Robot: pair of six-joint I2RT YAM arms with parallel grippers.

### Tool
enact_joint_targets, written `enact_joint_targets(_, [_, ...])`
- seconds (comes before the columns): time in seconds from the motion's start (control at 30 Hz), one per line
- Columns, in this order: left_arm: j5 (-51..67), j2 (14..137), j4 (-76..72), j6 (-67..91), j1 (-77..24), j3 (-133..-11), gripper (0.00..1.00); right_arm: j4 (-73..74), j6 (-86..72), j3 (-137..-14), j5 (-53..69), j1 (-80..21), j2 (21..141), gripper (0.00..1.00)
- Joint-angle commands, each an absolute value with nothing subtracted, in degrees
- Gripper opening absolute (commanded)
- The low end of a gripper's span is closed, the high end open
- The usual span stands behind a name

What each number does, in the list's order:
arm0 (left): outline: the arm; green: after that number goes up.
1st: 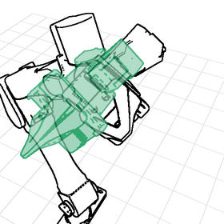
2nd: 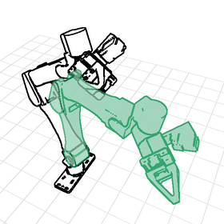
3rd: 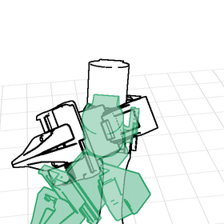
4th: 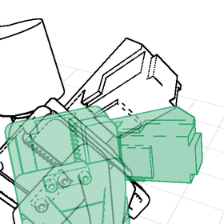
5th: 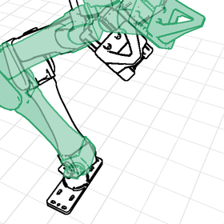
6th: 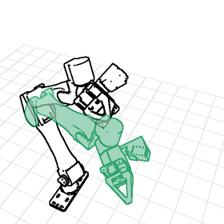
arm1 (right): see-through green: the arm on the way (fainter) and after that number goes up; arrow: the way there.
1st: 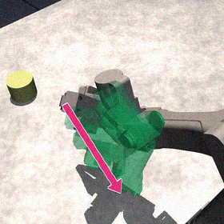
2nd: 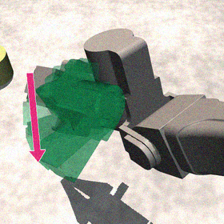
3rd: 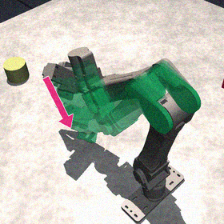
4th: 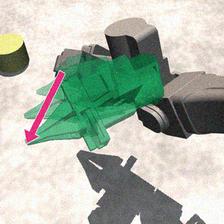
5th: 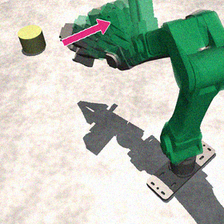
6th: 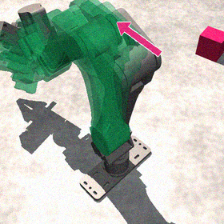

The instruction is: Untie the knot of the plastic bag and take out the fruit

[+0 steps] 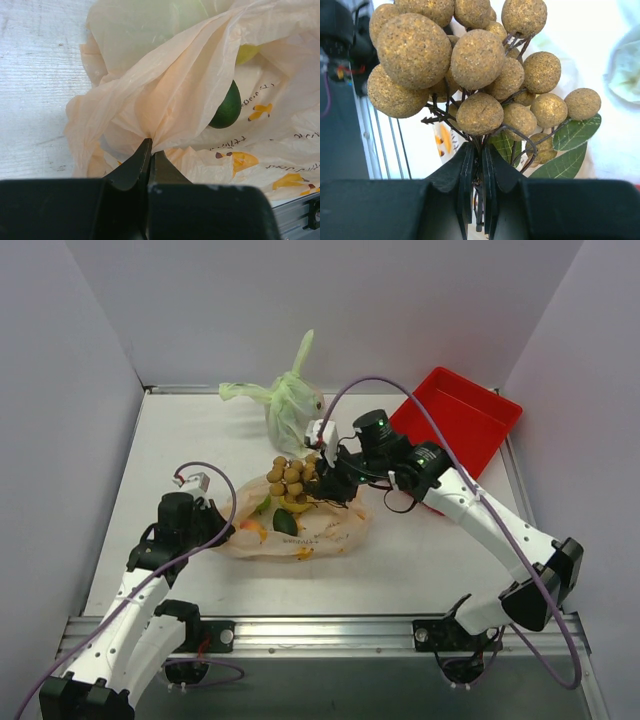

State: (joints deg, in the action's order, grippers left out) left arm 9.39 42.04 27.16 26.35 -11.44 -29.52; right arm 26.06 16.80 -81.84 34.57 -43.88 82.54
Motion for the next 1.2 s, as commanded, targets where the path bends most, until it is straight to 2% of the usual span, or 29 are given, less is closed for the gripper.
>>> enact_joint_targets(0.0, [8.9,41.3,25.8,26.2,-11.0,-30.8,0.0,19.3,9.9,-82.4,35.6,-40.6,78.5,0.0])
enact_joint_targets(0.1, [9.0,41.2,25.7,26.3,-11.1,-30.8,0.0,17.6,6.8,-82.6,22.5,-35.8,78.7,0.0])
enact_joint_targets(0.13, [9.0,41.3,25.7,26.2,-11.0,-30.8,0.0,16.2,5.9,-82.4,14.8,-33.4,79.4,0.0])
enact_joint_targets(0.3, [9.1,41.3,25.8,26.3,-11.0,-30.9,0.0,14.3,-4.1,-83.3,-3.3,-24.0,85.0,0.0])
enact_joint_targets(0.47, [9.2,41.3,25.8,26.3,-11.0,-30.8,0.0,11.6,-19.4,-83.8,-6.4,-14.0,91.7,0.0])
enact_joint_targets(0.63, [9.2,41.6,25.7,26.2,-10.9,-30.8,0.0,11.1,-25.2,-87.9,-6.9,-8.4,100.4,0.02])
enact_joint_targets(0.7, [9.2,41.6,25.8,26.3,-10.9,-30.8,0.0,11.1,-26.7,-88.8,-6.9,-7.7,103.4,0.08])
enact_joint_targets(0.77, [9.2,41.7,25.8,26.3,-10.9,-30.8,0.0,11.1,-27.6,-89.3,-7.7,-7.0,104.7,0.25])
enact_joint_targets(0.8, [9.2,41.7,25.7,26.3,-10.8,-30.8,0.0,11.1,-28.5,-89.2,-8.0,-6.9,105.4,0.34])
enact_joint_targets(0.83, [9.2,41.7,25.7,26.3,-10.8,-30.8,0.0,11.2,-28.7,-89.1,-8.5,-6.7,105.5,0.51])
enact_joint_targets(0.9, [9.2,41.8,25.6,26.3,-10.8,-30.8,0.0,10.8,-28.7,-88.2,-8.9,-6.7,104.9,0.69])
enact_joint_targets(0.93, [9.3,41.9,25.6,26.3,-10.8,-30.8,0.0,10.7,-28.4,-88.0,-8.3,-6.7,104.6,0.84])
enact_joint_targets(1.03, [9.4,42.1,25.6,26.4,-10.7,-30.8,0.0,10.2,-27.3,-86.2,-6.9,-6.9,102.3,0.94])
enact_joint_targets(1.17, [9.6,42.1,25.6,26.4,-10.7,-30.8,0.0,9.7,-24.3,-83.9,-4.5,-9.0,97.7,0.98])
